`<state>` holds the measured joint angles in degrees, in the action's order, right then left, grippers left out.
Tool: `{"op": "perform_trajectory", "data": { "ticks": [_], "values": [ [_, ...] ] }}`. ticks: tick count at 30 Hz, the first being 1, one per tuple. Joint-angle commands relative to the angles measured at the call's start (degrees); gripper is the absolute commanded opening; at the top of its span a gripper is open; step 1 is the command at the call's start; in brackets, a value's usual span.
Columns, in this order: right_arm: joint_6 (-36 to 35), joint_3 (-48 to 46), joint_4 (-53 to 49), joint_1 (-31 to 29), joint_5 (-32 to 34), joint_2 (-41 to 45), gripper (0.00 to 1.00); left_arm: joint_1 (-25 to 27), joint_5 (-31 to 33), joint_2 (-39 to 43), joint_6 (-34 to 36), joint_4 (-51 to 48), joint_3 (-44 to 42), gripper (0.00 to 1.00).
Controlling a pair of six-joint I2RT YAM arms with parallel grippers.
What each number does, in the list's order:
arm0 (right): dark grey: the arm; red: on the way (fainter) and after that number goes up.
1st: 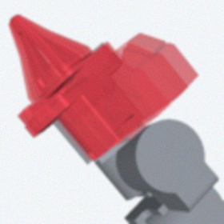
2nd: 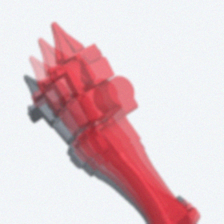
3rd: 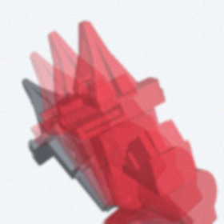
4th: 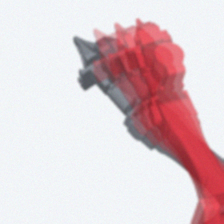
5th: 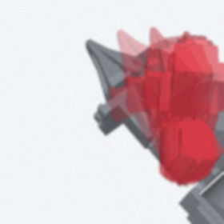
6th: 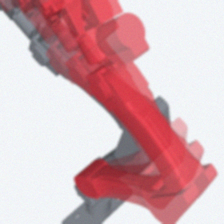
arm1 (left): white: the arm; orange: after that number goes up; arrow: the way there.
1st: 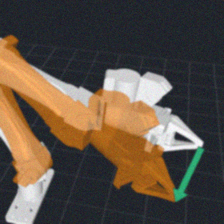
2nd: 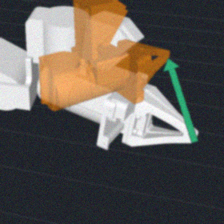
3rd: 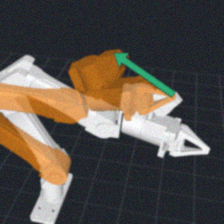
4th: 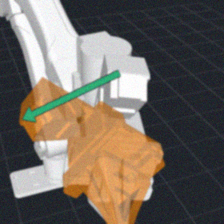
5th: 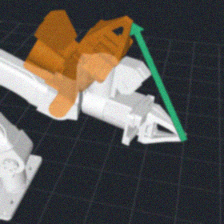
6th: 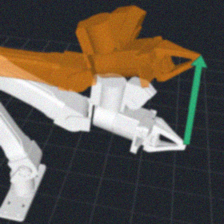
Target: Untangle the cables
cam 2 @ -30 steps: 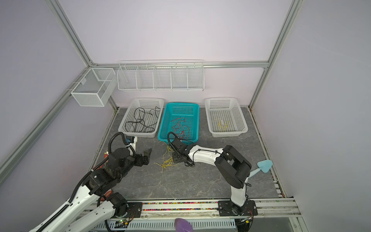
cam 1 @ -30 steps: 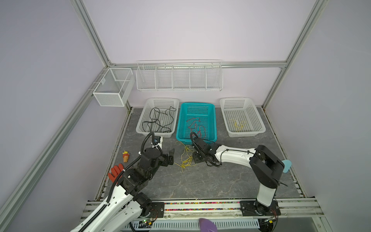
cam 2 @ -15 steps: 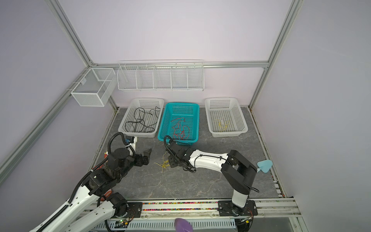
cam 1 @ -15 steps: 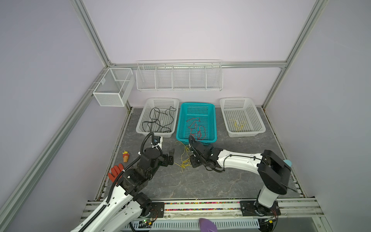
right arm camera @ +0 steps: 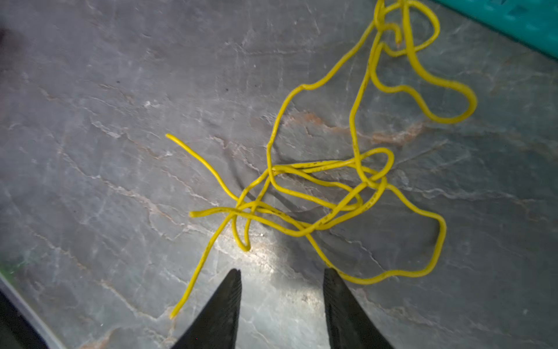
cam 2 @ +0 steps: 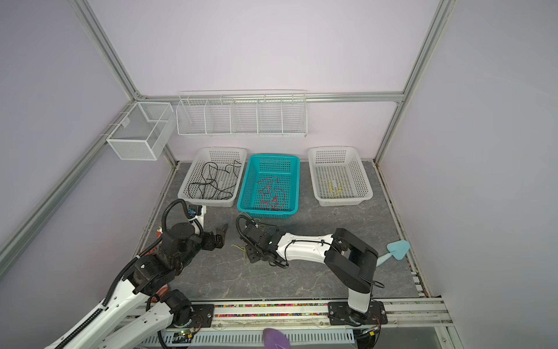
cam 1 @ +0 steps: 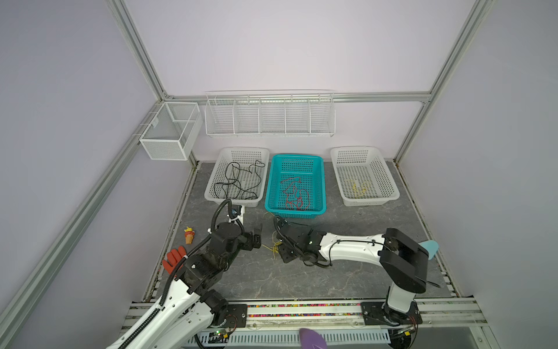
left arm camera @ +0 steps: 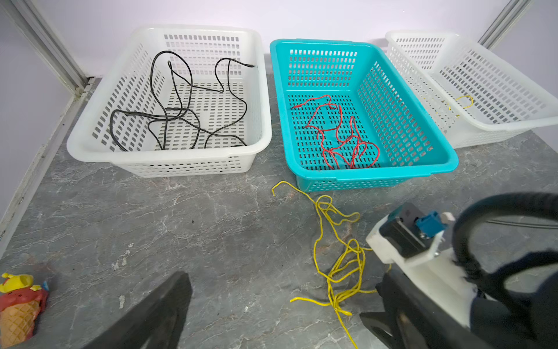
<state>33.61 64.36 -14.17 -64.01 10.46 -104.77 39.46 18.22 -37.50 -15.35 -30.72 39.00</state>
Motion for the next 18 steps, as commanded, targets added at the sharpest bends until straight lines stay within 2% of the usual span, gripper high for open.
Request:
{"op": "perform_trajectory", "data": {
  "ticks": [1, 18],
  "values": [
    [3.16, 2.03, 0.65, 0.04, 0.58, -1.47, 0.48, -0.26, 0.51, 0.69, 0.85, -0.13, -0.16, 0.99],
    [9.08, 3.75, 1.43, 1.32, 6.72, -6.41, 0.4, -0.26, 0.15, 0.58, 0.95, -0.04, -0.24, 0.99]
  ]
}}
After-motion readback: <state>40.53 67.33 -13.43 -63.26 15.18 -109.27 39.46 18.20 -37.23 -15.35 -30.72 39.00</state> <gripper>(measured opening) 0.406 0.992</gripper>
